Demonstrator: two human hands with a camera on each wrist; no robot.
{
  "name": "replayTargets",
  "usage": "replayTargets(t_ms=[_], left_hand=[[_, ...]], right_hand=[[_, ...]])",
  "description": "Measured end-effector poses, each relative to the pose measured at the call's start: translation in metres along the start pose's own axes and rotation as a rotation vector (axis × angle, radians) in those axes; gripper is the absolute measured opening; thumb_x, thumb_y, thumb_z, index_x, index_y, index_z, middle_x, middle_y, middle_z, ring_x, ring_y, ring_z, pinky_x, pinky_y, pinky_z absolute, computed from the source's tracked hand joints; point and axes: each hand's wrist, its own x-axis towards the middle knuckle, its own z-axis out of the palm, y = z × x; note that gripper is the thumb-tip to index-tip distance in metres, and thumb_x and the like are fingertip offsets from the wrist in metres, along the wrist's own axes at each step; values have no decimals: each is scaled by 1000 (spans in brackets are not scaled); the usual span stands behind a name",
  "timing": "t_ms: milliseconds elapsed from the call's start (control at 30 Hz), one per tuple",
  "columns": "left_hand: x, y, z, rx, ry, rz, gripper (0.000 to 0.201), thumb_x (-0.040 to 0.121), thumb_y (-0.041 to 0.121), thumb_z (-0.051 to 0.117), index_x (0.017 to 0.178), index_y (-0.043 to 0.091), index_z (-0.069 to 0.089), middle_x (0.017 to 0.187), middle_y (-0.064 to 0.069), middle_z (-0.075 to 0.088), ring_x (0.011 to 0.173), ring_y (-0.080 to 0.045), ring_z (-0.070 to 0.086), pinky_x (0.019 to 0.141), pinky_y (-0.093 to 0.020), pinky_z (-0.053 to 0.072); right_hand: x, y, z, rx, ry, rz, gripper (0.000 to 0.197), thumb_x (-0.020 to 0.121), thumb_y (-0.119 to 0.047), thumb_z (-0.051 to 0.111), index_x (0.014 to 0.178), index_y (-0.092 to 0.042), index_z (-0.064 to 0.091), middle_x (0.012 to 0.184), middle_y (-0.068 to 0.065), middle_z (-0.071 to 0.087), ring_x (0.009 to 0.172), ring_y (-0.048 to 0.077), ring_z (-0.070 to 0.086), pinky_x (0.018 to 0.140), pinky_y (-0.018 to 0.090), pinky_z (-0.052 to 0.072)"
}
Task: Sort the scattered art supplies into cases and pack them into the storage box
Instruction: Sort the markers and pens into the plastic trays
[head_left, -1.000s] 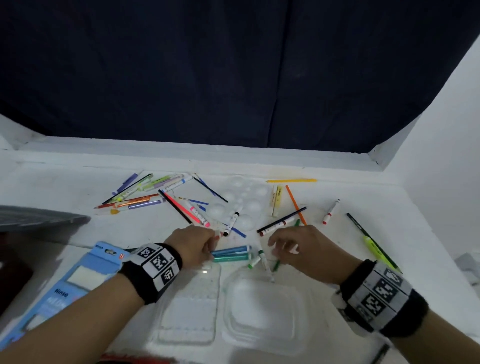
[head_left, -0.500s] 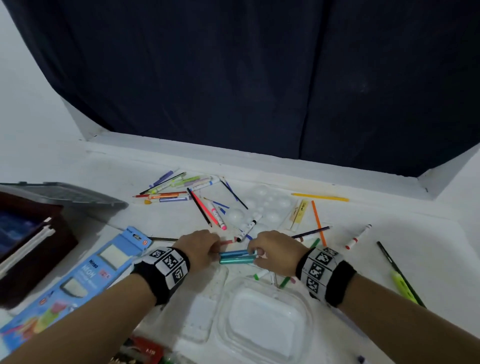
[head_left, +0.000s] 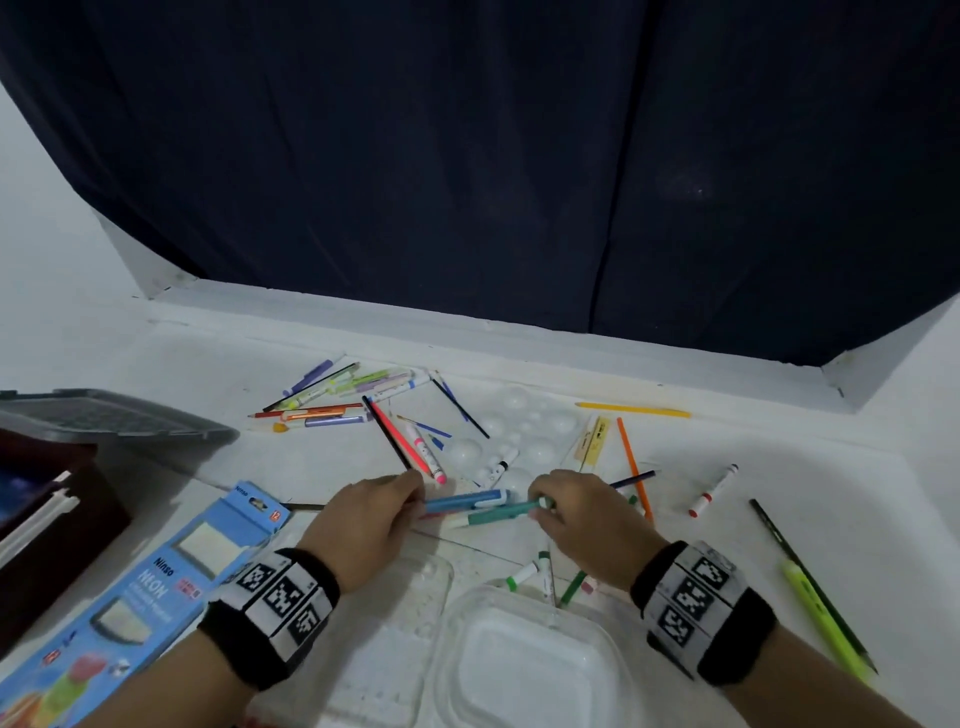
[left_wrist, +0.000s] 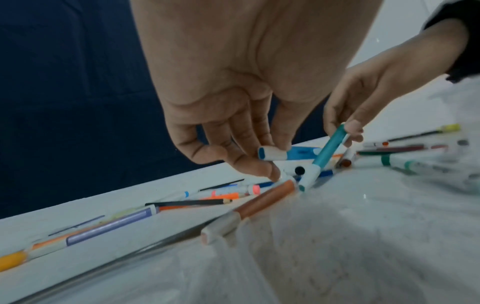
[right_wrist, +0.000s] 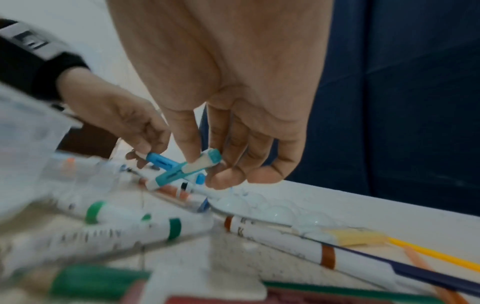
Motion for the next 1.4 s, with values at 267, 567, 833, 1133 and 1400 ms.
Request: replayTargets(t_ms=[267,567,833,1133,1400], left_hand=[[-22,23,-50,-426,307,11,14,97,35,56,95,33,70,81,19,68,73,-6,65,60,-16,49],[-75,45,-57,-511,19,110,15,94,44,63,89,37,76,83,14,74,79,-10,68,72,-29,50],[-76,56,-9,-295,-170,190,28,86,59,63,101,39,77,79,14,69,77,-3,60,71,-17,44],[-61,74,0,117,-132,397,15,77,53,77,84,39,79,81,16,58,82,-13,57,70,-34,37],[-51,100,8,276,-222,301,22,91,50,62,109,43,73,98,13,66,103,-13,51,81,-38,18]], right_hand=[[-53,-18,-35,202,368,84,13,99,-23,56,98,-18,68,78,-15,60,73,3,57,66,10,40],[-129,-49,-26,411,544,215,13,97,-19,58,94,-22,70,68,-11,63,62,14,60,60,23,48],[-155,-50,9,186,360,217,18,90,-11,69,104,-22,71,78,-15,64,72,2,57,66,7,41],[-155,-42,14,-67,233,182,18,91,-23,67,109,-25,72,107,-6,50,98,11,48,85,33,50],[-139,-53,9,-75,62,248,21,95,-28,61,114,-30,71,118,-7,45,99,7,50,89,23,49]])
